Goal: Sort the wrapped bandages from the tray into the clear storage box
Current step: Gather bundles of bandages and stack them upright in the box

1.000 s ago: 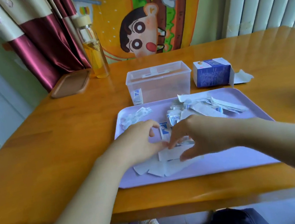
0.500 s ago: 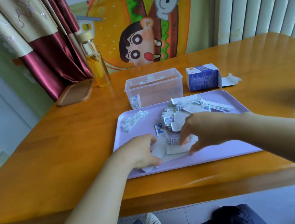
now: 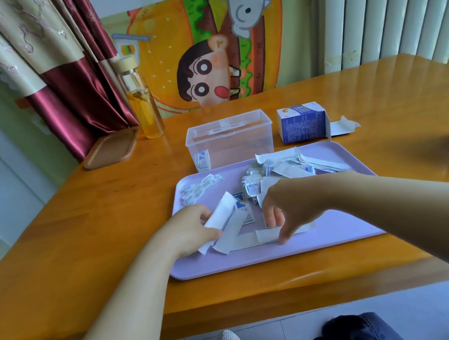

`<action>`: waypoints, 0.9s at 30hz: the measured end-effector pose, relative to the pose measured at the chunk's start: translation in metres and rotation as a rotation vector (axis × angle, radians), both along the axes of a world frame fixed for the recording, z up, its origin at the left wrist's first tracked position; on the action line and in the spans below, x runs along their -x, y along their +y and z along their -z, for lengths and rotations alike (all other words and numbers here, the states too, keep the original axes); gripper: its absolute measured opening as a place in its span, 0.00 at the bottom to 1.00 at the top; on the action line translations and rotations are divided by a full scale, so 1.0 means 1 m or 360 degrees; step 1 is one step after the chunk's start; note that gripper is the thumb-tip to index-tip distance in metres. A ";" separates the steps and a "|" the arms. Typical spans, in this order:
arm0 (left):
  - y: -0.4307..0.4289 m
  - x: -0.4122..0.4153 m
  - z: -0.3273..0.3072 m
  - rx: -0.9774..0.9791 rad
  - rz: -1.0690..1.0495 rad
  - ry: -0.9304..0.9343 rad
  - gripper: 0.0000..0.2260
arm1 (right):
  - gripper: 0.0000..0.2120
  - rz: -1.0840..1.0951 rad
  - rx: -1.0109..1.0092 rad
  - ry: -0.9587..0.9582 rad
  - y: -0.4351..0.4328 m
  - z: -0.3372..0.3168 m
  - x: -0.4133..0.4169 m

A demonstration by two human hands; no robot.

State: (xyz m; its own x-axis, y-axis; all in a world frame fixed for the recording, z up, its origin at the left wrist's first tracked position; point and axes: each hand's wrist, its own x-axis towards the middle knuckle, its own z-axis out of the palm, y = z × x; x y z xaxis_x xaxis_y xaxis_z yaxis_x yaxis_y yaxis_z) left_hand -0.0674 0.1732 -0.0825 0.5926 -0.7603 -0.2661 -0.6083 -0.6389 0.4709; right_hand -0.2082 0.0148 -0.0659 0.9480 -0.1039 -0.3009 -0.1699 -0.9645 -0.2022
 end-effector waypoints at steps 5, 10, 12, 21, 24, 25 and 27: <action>-0.005 0.001 0.003 -0.0054 -0.0043 -0.0068 0.11 | 0.16 -0.0029 0.0011 -0.0013 0.005 -0.002 -0.006; -0.025 0.015 0.008 -0.0093 -0.0004 -0.0103 0.14 | 0.15 -0.0008 -0.0056 -0.0031 0.010 -0.005 -0.017; -0.032 0.015 0.010 -0.0167 0.0039 -0.0122 0.12 | 0.18 0.0004 -0.0002 0.0099 0.011 -0.006 -0.019; -0.035 0.011 0.008 -0.0216 0.0071 -0.0085 0.10 | 0.23 0.0011 0.0139 0.0382 0.011 -0.005 -0.031; -0.032 0.010 0.008 -0.0173 0.0078 -0.0050 0.14 | 0.23 0.0018 0.0111 0.0351 0.012 -0.005 -0.029; -0.031 0.009 0.007 -0.0142 0.0081 -0.0032 0.13 | 0.23 0.0016 0.0104 0.0332 0.012 -0.005 -0.028; -0.029 0.006 0.005 -0.0079 0.0108 -0.0007 0.12 | 0.22 0.0009 0.0085 0.0294 0.012 -0.004 -0.026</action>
State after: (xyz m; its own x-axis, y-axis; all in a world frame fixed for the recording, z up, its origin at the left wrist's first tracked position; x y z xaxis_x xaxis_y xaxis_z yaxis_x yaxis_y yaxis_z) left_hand -0.0738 0.1443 -0.0874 0.5411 -0.7848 -0.3022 -0.6530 -0.6185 0.4370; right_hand -0.1823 0.0271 -0.0616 0.8764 -0.1298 -0.4638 -0.2051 -0.9719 -0.1155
